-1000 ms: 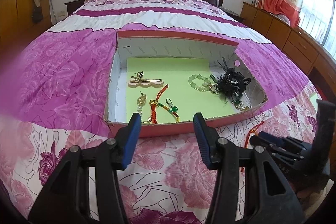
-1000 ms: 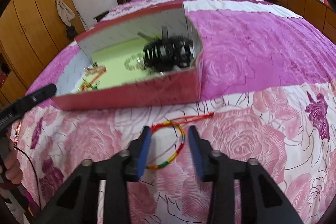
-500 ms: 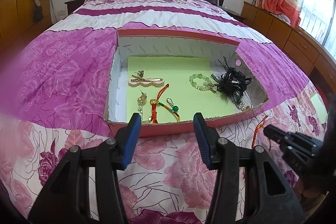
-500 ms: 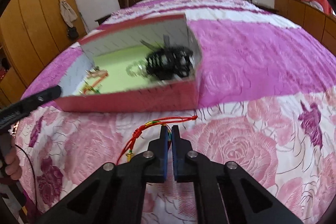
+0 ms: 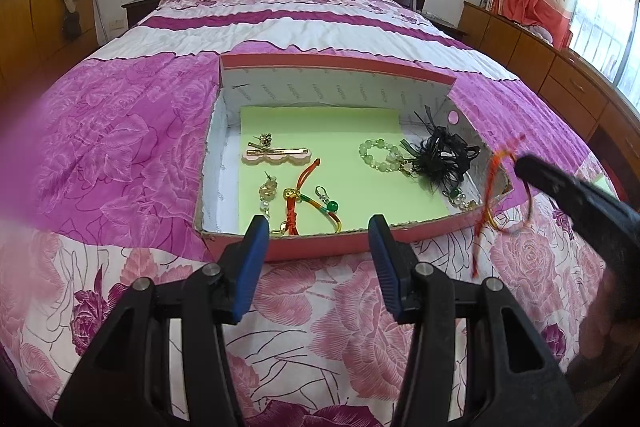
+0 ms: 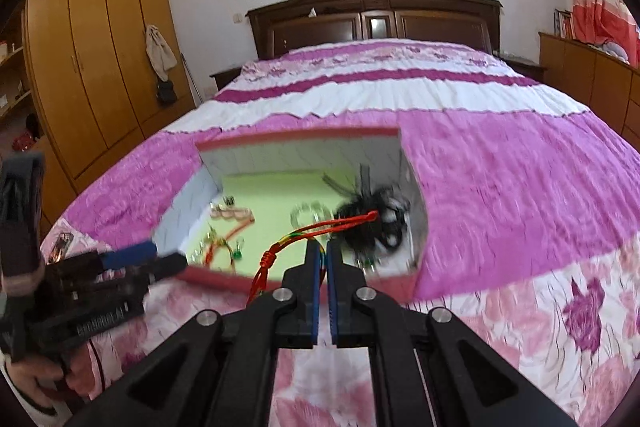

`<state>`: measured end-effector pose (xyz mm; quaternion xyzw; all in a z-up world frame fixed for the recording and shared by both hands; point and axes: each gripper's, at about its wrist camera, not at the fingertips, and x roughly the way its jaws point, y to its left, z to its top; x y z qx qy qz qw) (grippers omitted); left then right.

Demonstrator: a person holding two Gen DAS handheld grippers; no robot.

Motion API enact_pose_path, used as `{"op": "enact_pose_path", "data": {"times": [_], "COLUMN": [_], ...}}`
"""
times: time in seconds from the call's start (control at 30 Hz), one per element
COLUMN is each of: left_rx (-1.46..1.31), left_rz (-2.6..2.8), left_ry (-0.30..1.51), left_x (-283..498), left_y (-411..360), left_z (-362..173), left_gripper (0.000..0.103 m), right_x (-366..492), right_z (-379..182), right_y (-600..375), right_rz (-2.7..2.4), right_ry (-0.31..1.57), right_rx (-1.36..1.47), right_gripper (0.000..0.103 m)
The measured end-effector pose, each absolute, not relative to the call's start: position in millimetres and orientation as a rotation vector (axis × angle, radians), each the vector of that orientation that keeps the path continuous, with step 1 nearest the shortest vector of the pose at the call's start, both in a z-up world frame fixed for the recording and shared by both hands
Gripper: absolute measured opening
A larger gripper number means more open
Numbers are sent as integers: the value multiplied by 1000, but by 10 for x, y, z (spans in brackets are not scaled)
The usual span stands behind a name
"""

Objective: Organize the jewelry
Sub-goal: 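Lower the bracelet into the box and open the right gripper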

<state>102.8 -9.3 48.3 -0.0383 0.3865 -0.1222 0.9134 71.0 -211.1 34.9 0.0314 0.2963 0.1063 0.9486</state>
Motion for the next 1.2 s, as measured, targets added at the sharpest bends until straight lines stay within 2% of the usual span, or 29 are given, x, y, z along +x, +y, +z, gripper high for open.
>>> {"op": "enact_pose_path", "data": {"times": [0.5,0.53,0.7,0.77,1.2], "left_rx": [-80,-80,-80,-81,-105], "left_rz": [-251,-251,-252,-252,-247], "left_ry": [808,809,810,809,771], "left_x": [1079,1084,1092,1087,988], "left_y": [-116,-121,-130,-130,-87], "left_z": [436,433,425,430,499], "left_gripper": [44,44,44,44,44], "right_x": [1405,1416,1357,1304,764], "right_z": [-62,-79,-60,-11,222], "right_y": [-2054,-2062,-2110,-2107,-2131], "right_rz": [145,141,177,186,213], "right_ry": [699,709,712,699,627], "right_rx": [72,77,125,131,171], "right_gripper": [6,8,30,36,55]}}
